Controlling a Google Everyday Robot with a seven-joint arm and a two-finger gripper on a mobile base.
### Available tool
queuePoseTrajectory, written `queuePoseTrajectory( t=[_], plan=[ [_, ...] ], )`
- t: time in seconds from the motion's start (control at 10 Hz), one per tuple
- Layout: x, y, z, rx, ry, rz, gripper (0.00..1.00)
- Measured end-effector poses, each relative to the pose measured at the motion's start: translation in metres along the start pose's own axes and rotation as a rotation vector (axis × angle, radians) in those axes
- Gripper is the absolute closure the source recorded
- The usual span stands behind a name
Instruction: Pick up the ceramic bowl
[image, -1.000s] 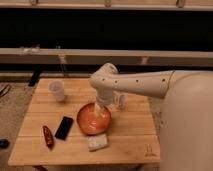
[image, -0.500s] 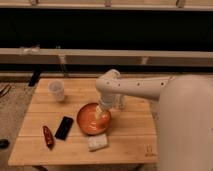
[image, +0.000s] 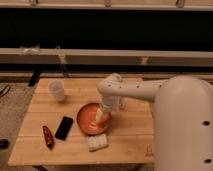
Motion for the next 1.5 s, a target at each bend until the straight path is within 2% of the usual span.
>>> queuePoseTrajectory(
  t=[0.1,0.2,0.4,0.5,0.7,0.8,0.9,1.0,1.4,1.5],
  plan=[
    [0.000,0.000,0.004,-0.005,0.005,0.005,0.23],
    [-0.001,0.001,0.007,-0.014,0.009,0.011,0.31],
    [-0.008,0.004,0.006,-0.047,0.002,0.018,0.54],
    [-0.012,0.006,0.001,-0.065,-0.012,0.021,0.62],
    [-0.026,0.010,-0.016,-0.127,-0.072,0.041,0.84],
    [-0.028,0.011,-0.019,-0.138,-0.083,0.045,0.88],
    [-0.034,0.007,-0.039,-0.202,-0.148,0.077,1.00],
    [-0.037,0.006,-0.053,-0.245,-0.189,0.094,1.00],
    [-0.040,0.007,-0.078,-0.313,-0.257,0.078,1.00],
    [-0.042,0.008,-0.089,-0.332,-0.285,0.066,1.00]
  ],
)
